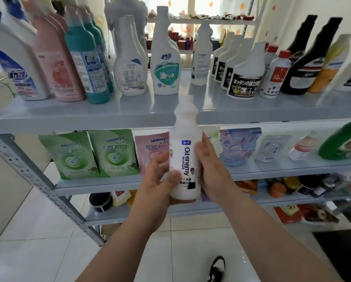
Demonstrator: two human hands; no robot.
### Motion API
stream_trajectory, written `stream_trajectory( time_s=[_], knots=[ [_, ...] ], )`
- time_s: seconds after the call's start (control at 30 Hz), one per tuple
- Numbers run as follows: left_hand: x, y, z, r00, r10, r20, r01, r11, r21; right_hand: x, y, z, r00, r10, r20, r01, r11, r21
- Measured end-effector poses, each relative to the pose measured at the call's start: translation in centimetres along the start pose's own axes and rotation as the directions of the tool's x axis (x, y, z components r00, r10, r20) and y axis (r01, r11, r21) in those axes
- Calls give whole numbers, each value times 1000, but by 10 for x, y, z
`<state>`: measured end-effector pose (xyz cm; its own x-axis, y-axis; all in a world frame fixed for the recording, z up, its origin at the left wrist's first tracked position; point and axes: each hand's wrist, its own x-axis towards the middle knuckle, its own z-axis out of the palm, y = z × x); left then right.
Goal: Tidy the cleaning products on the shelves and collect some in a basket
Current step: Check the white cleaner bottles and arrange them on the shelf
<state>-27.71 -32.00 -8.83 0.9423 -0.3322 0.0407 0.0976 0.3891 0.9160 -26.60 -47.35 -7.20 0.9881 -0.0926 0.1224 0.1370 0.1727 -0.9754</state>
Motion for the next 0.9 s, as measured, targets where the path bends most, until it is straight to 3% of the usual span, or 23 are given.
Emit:
stream_trajectory(
  time_s=[0.23, 0.4, 0.53, 0.73, 0.83, 0.9],
  knots=[
    [65, 16, 49, 993, 109, 38, -111, 992, 54, 54, -37, -42, 991, -125, -53, 119, 987, -108],
    [128, 30, 84, 979, 177, 105, -195, 958, 208, 106, -71, -81, 986, -164, -37, 161, 984, -77],
    [184, 41, 100, 970, 173, 169, -221, 919, 326, 134, -88, -106, 947, -308, -94, 293, 945, -145],
    [292, 55, 110, 956, 293, -23, -218, 760, 613, 176, -83, -132, 913, -382, -146, 366, 922, -125],
    [339, 54, 119, 933, 345, -99, -146, 616, 774, 192, -76, -141, 911, -387, -144, 369, 919, -135],
    [363, 52, 125, 937, 315, -149, -73, 596, 800, 200, -73, -144, 909, -396, -133, 377, 914, -148]
  ],
)
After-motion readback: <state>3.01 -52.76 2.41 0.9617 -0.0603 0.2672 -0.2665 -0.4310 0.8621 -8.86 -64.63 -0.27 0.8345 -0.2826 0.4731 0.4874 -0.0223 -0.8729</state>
